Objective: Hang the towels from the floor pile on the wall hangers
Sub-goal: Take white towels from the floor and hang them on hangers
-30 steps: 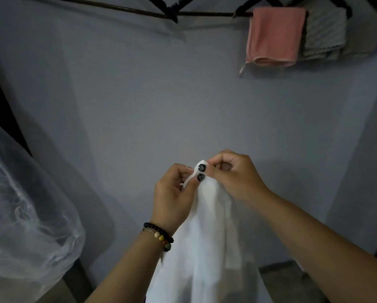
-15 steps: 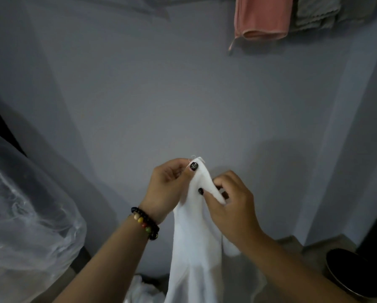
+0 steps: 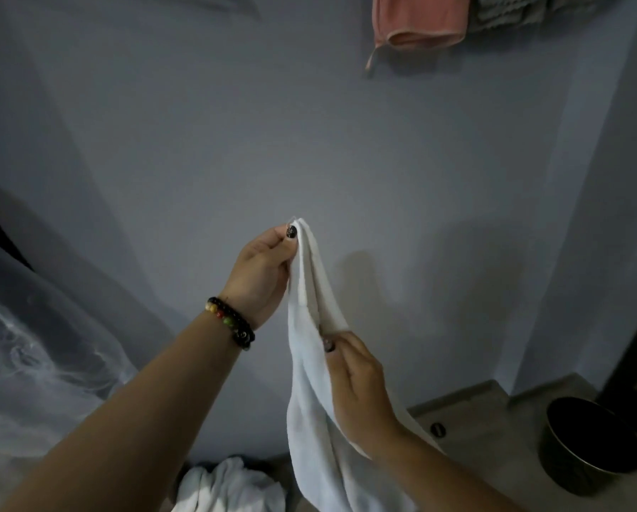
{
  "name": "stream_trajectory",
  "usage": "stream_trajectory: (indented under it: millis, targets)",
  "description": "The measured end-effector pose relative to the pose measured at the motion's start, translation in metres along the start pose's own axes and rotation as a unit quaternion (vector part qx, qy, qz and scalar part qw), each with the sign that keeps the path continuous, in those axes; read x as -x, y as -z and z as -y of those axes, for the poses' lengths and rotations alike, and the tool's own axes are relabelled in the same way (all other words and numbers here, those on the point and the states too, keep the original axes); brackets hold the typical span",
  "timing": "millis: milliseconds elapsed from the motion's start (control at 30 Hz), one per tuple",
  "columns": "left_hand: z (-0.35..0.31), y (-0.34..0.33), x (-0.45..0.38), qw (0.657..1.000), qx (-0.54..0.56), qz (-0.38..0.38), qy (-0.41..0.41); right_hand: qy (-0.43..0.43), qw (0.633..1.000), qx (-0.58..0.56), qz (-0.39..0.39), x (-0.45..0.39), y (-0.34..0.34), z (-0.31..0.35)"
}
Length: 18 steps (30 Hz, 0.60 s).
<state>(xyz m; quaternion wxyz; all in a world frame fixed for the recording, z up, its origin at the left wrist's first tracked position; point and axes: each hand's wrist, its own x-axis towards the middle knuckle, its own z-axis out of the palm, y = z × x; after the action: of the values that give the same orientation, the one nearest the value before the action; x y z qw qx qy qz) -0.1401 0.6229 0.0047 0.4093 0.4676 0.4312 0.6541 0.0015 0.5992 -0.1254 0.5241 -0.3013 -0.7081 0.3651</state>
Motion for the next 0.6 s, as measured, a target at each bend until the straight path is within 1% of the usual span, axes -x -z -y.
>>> stream_trajectory:
  millis: [33, 67, 100, 133, 200, 267, 333, 400, 433, 500, 600]
  targets:
    - [-0.003, -0.001, -0.004, 1.0, 0.0, -0.001, -0.001, -0.033, 0.998, -0.026, -0.042, -0.006, 0.003, -0.005]
    - [-0.006, -0.001, -0.008, 1.0, -0.003, 0.002, -0.004, -0.051, 0.995, -0.023, -0.083, -0.013, 0.006, -0.01]
    - [-0.01, -0.001, -0.012, 1.0, -0.008, 0.012, -0.006, -0.063, 0.992, -0.018, -0.105, -0.02, 0.01, -0.014]
    - [-0.013, -0.002, -0.015, 1.0, -0.013, 0.026, -0.007, -0.071, 0.992, -0.012, -0.106, -0.027, 0.014, -0.016]
    - [-0.017, -0.004, -0.021, 0.999, -0.019, 0.048, -0.007, -0.083, 0.994, -0.003, -0.077, -0.039, 0.019, -0.02]
    - [-0.021, -0.006, -0.025, 0.999, -0.026, 0.042, -0.012, -0.065, 0.997, 0.023, -0.045, -0.045, 0.019, -0.021]
    - [-0.023, -0.006, -0.029, 0.999, -0.029, 0.016, -0.02, -0.051, 0.996, 0.055, -0.055, -0.044, 0.016, -0.024]
    - [-0.023, 0.001, -0.034, 1.0, -0.015, -0.017, -0.014, -0.055, 0.992, 0.085, -0.075, -0.04, 0.013, -0.033]
    - [-0.023, 0.005, -0.036, 0.999, -0.001, -0.034, -0.008, -0.055, 0.99, 0.106, -0.071, -0.038, 0.012, -0.039]
    - [-0.021, 0.013, -0.04, 0.997, 0.023, -0.071, 0.001, -0.05, 0.986, 0.155, -0.035, -0.032, 0.008, -0.049]
    - [-0.02, 0.018, -0.043, 0.989, 0.0, -0.146, 0.012, 0.011, 0.976, 0.216, 0.011, -0.026, 0.008, -0.061]
